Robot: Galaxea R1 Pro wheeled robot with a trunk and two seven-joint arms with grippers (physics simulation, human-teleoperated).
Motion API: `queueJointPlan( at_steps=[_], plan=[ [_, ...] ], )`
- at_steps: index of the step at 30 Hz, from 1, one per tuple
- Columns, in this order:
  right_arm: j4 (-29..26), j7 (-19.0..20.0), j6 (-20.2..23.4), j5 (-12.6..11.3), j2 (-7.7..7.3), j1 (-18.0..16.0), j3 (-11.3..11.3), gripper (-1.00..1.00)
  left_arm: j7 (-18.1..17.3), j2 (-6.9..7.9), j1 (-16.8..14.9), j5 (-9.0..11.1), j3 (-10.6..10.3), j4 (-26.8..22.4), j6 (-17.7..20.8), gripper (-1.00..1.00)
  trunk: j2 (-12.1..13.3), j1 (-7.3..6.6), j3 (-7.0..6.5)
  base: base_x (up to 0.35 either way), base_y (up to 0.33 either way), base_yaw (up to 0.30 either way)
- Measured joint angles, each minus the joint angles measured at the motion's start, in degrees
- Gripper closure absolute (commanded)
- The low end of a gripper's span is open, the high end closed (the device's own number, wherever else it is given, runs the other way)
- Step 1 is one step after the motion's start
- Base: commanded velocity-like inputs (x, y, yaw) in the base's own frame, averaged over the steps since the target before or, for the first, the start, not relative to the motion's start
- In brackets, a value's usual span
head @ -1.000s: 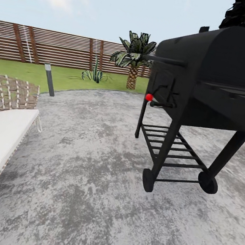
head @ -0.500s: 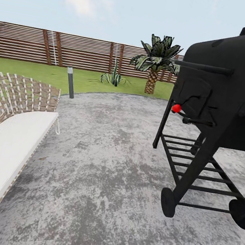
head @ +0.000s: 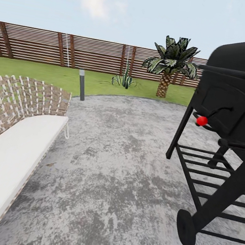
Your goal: Pick up the pesticide atomizer in the garden and spray insectifuge to fully cover both potted plants in the garden.
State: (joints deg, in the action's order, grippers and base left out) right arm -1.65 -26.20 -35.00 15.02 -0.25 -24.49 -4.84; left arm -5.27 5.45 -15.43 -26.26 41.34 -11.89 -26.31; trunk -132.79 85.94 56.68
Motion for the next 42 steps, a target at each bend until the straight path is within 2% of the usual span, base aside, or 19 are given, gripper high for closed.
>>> queueJointPlan(
  at_steps=[42],
  plan=[
    [0.02,-0.06,0.07,0.01,0.41,0.36,0.04,-1.00,-0.04,0.07,0.00,-0.16,0.00,-0.05,0.00,1.00,0.00,0.00,0.00,0.339,0.000,0.000]
  ],
)
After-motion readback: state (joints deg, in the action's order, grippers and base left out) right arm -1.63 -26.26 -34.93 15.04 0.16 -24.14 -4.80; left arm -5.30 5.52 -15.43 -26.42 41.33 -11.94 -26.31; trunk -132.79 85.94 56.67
